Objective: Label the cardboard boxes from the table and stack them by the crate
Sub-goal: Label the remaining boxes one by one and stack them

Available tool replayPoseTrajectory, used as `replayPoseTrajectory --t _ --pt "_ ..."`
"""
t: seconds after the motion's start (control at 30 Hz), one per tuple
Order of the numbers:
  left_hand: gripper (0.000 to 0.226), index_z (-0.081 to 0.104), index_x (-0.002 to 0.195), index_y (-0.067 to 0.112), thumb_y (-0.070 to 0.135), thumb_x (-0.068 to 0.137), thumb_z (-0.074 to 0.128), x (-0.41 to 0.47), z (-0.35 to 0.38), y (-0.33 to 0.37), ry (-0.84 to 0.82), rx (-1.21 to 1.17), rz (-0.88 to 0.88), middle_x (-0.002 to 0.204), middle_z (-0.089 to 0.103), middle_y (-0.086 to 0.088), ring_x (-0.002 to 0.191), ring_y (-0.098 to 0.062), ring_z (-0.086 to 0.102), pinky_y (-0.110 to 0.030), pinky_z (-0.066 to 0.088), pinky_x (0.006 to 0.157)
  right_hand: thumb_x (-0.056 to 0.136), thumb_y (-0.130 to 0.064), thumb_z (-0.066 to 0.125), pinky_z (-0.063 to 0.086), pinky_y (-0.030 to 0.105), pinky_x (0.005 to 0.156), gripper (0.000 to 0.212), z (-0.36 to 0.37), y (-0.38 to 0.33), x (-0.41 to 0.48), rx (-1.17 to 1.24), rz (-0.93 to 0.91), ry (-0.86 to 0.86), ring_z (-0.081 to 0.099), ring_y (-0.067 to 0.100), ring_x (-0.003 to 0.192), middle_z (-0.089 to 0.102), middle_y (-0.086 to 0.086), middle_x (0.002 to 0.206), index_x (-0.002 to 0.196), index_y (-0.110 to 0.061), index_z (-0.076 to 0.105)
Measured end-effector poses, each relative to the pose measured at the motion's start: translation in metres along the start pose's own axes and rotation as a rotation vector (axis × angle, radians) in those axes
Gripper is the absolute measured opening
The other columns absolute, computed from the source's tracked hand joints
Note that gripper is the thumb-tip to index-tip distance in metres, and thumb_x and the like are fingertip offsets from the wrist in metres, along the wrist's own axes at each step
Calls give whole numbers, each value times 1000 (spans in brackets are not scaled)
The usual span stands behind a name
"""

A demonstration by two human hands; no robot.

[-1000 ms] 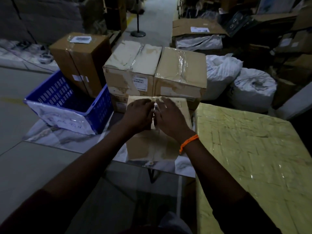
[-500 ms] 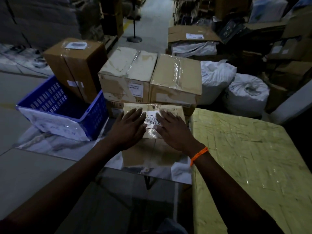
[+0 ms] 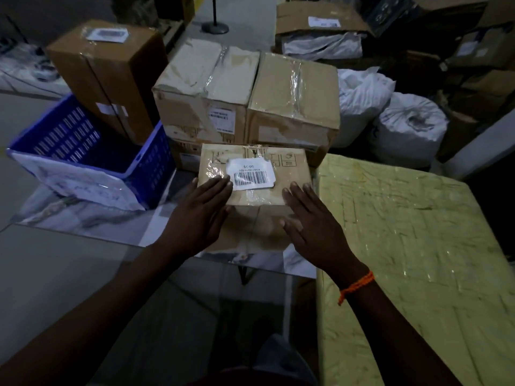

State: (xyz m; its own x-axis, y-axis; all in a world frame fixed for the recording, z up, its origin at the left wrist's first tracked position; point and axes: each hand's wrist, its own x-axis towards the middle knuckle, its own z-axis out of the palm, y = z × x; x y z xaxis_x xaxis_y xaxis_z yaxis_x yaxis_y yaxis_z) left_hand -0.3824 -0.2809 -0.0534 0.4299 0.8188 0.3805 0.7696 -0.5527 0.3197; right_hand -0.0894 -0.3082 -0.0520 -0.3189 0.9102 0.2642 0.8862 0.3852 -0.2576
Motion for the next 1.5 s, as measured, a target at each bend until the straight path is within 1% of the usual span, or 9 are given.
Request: replayPoseTrajectory --t 0.13,0.3,0.4,0.47,0.67,0.83,1.0,1.13,1.5 --pt "54 49 148 10 38 102 44 0 2 -1 4 -86 -19 156 44 -9 149 -24 33 -61 33 117 102 -44 46 26 36 125 60 3 -4 0 219 60 61 14 16 158 27 0 168 157 -20 41" --pt "67 40 155 25 54 96 55 -8 5 -5 63 -159 -194 170 11 -11 157 -28 1 -50 14 125 89 -21 80 50 45 110 87 9 -5 0 556 412 246 31 15 152 28 1 168 161 -25 32" --pt "78 38 156 24 50 89 69 -9 1 3 109 -325 -342 164 29 -13 147 -10 24 -27 27 120 85 -23 85 55 25 99 92 5 -7 7 730 483 158 61 10 125 62 -8 137 157 -37 30" --pt "78 43 153 23 47 85 72 -9 -5 8 119 -380 -385 155 46 -9 133 -5 41 -32 45 109 83 -25 87 53 11 91 94 4 -7 9 698 464 154 67 9 115 67 -6 131 160 -29 33" --pt "66 56 144 29 58 85 65 -11 -45 15 297 -295 -411 144 57 -7 126 -16 57 -31 55 92 80 -25 89 45 -1 84 84 -20 -35 27 686 313 276 62 5 114 60 -14 123 147 -34 39" --pt "59 59 139 25 52 87 69 3 -103 8 452 -279 -398 139 56 8 124 2 49 -21 49 93 78 -13 89 44 -2 83 81 -54 -76 62 802 228 403 51 -32 101 56 -24 116 146 -20 45" --pt "53 64 132 28 49 85 76 19 -182 -25 611 -194 -368 124 69 -5 102 -10 61 -11 48 80 76 -46 89 56 25 98 90 -77 -124 123 798 137 560 56 -14 120 62 -22 129 151 -15 51" --pt "56 67 128 31 58 81 79 29 -240 -88 706 -193 -337 110 72 1 93 -10 65 -37 59 82 72 -60 86 58 46 94 98 -68 -172 179 771 73 625 64 15 121 66 0 134 153 -20 48" --pt "56 67 127 30 57 79 80 31 -323 -296 646 -241 -283 99 63 20 94 -13 64 -37 57 80 73 -52 88 54 47 91 106 10 -316 310 537 33 636 60 29 118 63 10 131 160 -23 35"
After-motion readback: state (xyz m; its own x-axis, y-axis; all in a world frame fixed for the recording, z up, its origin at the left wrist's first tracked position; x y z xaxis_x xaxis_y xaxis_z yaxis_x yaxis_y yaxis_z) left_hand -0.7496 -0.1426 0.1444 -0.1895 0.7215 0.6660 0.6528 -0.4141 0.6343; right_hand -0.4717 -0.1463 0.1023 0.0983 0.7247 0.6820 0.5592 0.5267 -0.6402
